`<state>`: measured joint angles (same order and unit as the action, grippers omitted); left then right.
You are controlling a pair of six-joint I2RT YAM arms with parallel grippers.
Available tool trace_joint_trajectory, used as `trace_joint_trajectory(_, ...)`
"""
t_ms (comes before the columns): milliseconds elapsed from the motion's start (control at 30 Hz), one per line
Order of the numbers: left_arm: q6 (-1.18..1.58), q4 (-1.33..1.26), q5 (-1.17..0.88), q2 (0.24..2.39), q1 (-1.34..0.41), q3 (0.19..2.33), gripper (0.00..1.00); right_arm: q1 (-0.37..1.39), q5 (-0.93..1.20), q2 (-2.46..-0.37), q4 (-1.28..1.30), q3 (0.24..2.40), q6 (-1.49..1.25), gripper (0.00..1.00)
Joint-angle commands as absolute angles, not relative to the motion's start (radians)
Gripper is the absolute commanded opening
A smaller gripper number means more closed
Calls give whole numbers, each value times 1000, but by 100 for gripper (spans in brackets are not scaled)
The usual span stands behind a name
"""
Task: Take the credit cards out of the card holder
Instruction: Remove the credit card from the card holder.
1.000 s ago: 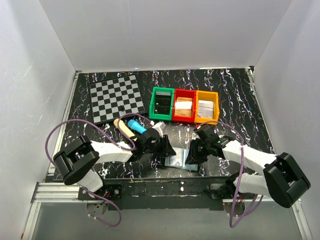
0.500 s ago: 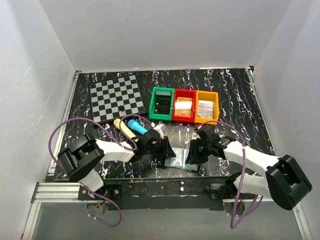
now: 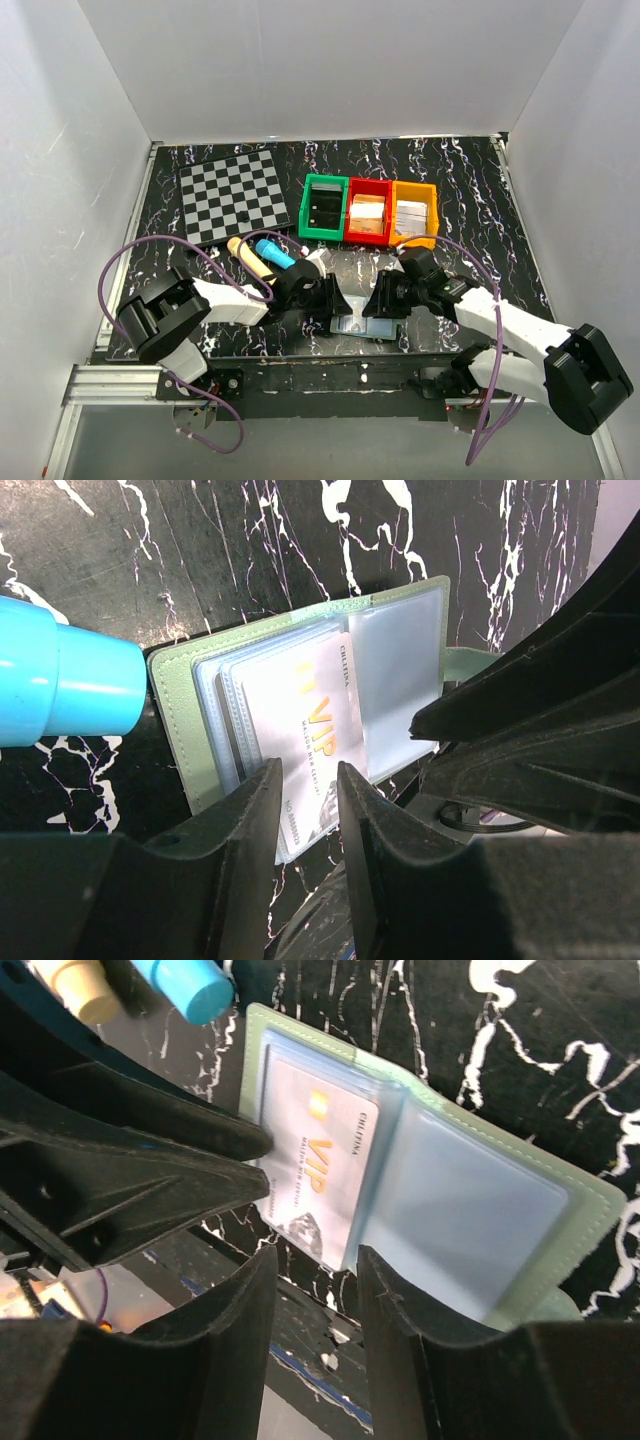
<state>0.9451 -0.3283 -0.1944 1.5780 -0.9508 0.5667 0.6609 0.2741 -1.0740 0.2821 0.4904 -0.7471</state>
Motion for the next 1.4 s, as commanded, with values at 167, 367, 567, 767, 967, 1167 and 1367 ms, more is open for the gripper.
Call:
trace_joint_trajectory(167,954,-316,-181,1566,-948,528,29,638,354,-1109,103,431,-804,48)
trace_joint_trajectory(367,956,-310,-183,1569,-948,529,29,623,380,-1135,40,402,-828,47)
trace_joint_trajectory(567,960,-304,-179,1569,-948,526,29,607,410,-1170,-32,380,-851,47)
trace_joint_trajectory(767,963,-298,-178,1568,-948,520,29,598,437,-1193,-95,356,-864,43)
trace_joint_trajectory(967,962,-299,-179,1575,-946,525,28,595,459,-1204,-144,339,-871,37)
trace_joint_trajectory(1167,962,-296,-183,1586,-946,528,28,594,482,-1210,-187,324,-879,36)
trace_joint_trajectory(1367,965,-296,-186,1598,-946,534,28,589,511,-1215,-258,302,-888,36)
